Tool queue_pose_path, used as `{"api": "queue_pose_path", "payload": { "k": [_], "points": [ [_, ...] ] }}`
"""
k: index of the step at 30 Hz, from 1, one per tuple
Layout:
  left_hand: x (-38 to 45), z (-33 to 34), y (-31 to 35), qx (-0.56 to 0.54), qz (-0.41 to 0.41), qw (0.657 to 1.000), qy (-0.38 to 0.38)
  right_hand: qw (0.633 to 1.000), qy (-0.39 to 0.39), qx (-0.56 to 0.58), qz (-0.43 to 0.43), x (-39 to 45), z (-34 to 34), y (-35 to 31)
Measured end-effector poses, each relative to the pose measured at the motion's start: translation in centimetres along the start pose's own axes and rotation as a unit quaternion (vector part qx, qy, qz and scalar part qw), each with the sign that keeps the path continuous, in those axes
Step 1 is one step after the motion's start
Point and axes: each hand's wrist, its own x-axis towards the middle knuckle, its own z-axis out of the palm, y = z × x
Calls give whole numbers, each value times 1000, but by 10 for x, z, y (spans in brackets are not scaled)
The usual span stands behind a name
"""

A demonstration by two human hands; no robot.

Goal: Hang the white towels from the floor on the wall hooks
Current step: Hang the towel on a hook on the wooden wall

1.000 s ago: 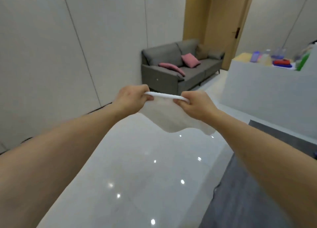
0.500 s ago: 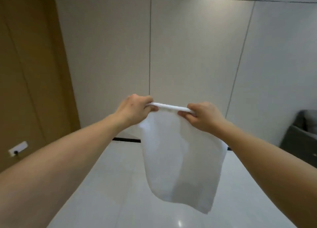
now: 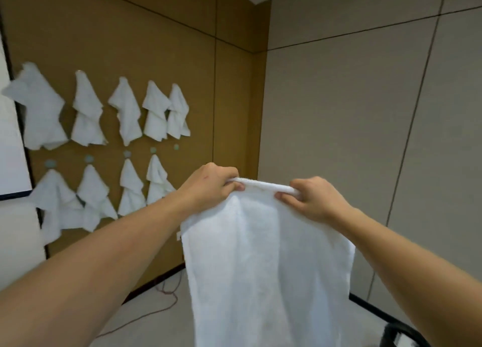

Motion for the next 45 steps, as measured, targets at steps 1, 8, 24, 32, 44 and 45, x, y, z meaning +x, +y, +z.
{"api": "queue_pose_path", "payload": {
  "k": [1, 8, 24, 32, 44, 45],
  "points": [
    [11, 0, -16, 6, -17, 1000, 5, 1000, 2, 22, -6, 23, 13, 4],
    [69, 13, -142, 53, -103, 993, 7, 991, -20, 127, -31, 160, 117, 7],
    [238, 86, -469, -7, -160, 987, 23, 983, -79, 167, 14, 467, 348, 8],
    [326, 138, -572, -123, -218, 968, 34, 970, -85, 227, 34, 577, 453, 52],
    [460, 243, -694, 49, -186, 978, 85, 943, -103, 300, -99, 758, 619, 150],
    [469, 248, -702, 85, -162, 980, 83, 941, -87, 306, -117, 770, 630, 155]
  ]
}}
